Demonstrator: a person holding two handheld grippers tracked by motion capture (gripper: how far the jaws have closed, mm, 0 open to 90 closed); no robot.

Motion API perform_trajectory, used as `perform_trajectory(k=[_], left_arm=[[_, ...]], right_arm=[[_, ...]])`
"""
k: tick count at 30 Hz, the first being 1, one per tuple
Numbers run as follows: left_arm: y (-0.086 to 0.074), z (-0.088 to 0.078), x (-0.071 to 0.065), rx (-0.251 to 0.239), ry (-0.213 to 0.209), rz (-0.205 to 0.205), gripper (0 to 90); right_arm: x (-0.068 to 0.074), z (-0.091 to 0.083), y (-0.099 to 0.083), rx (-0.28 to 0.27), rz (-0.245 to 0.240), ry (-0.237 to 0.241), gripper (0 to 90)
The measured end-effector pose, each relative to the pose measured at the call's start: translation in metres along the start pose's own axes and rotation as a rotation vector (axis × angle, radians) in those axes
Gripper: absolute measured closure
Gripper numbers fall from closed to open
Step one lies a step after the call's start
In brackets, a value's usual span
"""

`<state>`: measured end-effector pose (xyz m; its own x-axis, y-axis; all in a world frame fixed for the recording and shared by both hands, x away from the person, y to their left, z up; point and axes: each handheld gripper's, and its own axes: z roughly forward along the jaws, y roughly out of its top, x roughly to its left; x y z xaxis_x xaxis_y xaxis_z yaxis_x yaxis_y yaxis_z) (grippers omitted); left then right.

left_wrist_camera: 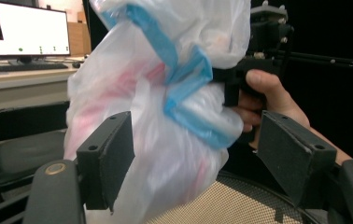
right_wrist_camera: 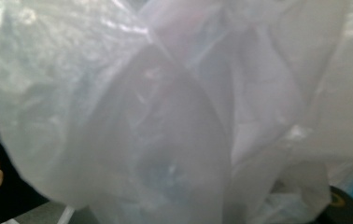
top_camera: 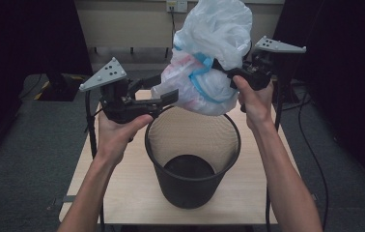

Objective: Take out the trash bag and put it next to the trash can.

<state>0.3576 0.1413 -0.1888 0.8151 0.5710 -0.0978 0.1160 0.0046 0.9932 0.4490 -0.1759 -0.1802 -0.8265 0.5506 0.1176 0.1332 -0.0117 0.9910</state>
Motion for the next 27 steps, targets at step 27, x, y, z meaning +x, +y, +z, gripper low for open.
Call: perform_trajectory(k=[27], left_arm=[[-0.049,-0.025,0.047,0.031,0.095,-0.084,18.6]], right_arm=[[-0.075,-0.034,-0.043,0.066,0.088,-0.227,88.9]])
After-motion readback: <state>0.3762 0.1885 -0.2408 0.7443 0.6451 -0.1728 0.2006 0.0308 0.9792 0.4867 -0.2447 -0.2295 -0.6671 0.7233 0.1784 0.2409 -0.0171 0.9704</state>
